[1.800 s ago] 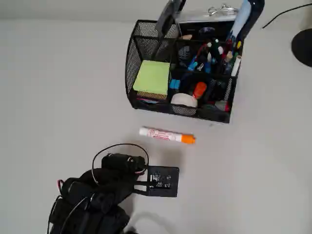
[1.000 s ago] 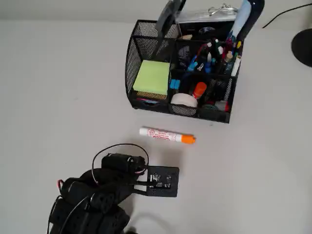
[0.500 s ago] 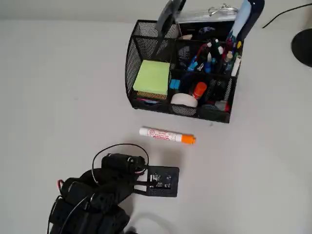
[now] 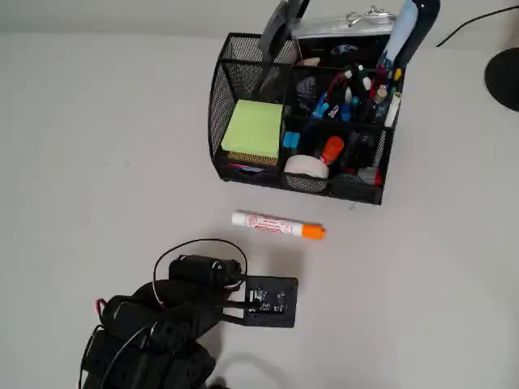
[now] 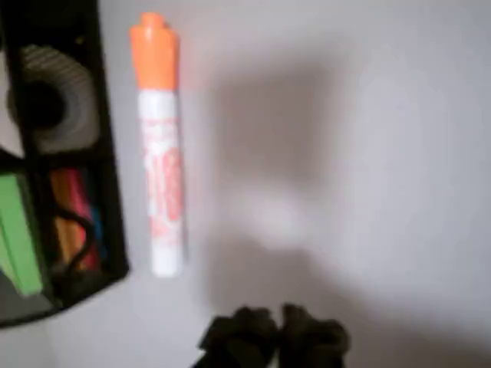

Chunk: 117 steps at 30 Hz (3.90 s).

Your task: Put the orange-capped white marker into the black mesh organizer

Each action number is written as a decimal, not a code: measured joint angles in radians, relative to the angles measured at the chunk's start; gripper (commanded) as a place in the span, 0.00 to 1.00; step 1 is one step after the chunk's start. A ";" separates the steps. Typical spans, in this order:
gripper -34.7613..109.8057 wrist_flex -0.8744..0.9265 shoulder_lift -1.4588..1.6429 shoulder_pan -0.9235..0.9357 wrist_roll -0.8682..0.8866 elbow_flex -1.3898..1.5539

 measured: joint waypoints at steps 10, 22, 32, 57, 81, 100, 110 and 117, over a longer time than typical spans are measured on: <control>0.36 -0.014 0.000 0.006 -0.014 0.008; 0.41 -0.172 -0.379 0.017 -0.117 -0.175; 0.40 -0.152 -1.250 0.055 -0.014 -0.775; 0.24 -0.150 -1.801 0.097 -0.011 -1.101; 0.24 -0.518 -1.123 0.135 -0.729 -1.112; 0.24 -1.666 -1.422 0.117 -1.135 -0.839; 0.24 -1.876 -1.671 0.094 -1.184 -0.839; 0.30 -1.982 -1.798 0.089 -1.173 -0.813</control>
